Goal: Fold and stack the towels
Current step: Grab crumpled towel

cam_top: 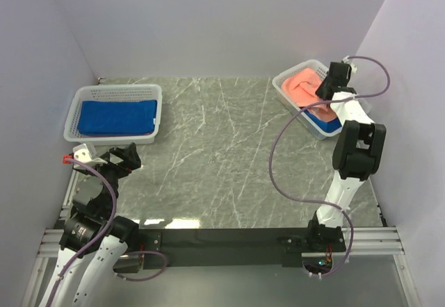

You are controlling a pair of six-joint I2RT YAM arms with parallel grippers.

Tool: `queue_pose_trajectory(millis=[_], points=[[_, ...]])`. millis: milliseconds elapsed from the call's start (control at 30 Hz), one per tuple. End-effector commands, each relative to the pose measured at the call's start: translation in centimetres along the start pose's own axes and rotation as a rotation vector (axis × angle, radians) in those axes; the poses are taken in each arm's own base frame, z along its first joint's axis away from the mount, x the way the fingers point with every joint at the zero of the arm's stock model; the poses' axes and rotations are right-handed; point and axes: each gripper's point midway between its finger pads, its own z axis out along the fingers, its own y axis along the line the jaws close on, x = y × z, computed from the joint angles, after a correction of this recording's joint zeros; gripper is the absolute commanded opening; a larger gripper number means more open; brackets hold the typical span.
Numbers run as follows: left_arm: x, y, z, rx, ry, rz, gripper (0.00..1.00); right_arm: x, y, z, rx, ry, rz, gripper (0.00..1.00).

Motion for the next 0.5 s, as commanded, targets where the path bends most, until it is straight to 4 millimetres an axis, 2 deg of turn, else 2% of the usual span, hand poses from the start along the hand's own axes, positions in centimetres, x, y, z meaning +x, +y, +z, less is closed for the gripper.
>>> queue_pose_trajectory(millis=[0, 33, 133, 167, 300, 367, 433, 467], points=[[-0.4, -0.3, 0.2, 0.010, -0.017, 0.007, 0.99, -8.5, 2.7, -6.9, -0.042, -0.274, -0.028, 0.00], [-0.5, -0.3, 0.2, 0.010, -0.021, 0.003, 0.99, -10.2, 3.1, -9.0, -0.050, -0.334, -0.046, 0.00], [-0.5, -0.2, 0.1, 0.012, -0.023, 0.001, 0.99, -12.7, 4.0, -11.8, -0.066, -0.402, -0.077, 0.00], [-0.5, -0.2, 0.1, 0.012, -0.023, 0.001, 0.99, -14.2, 4.5, -13.0, -0.068, -0.431, -0.077, 0.00], [-0.7, -0.2, 0.0, 0.012, -0.028, -0.001, 0.99, -17.1, 7.0, -18.1, -0.103, -0.562, -0.130, 0.00], [-0.7, -0.2, 0.0, 0.012, -0.028, -0.001, 0.99, -18.2, 10.4, -21.0, -0.223, -0.606, -0.156, 0.00], [-0.6, -0.2, 0.1, 0.011, -0.025, 0.000, 0.99, -19.2, 12.8, -23.6, -0.315, -0.644, -0.180, 0.00], [-0.5, -0.2, 0.1, 0.010, -0.023, 0.000, 0.99, -20.1, 15.3, -26.4, -0.400, -0.687, -0.197, 0.00]])
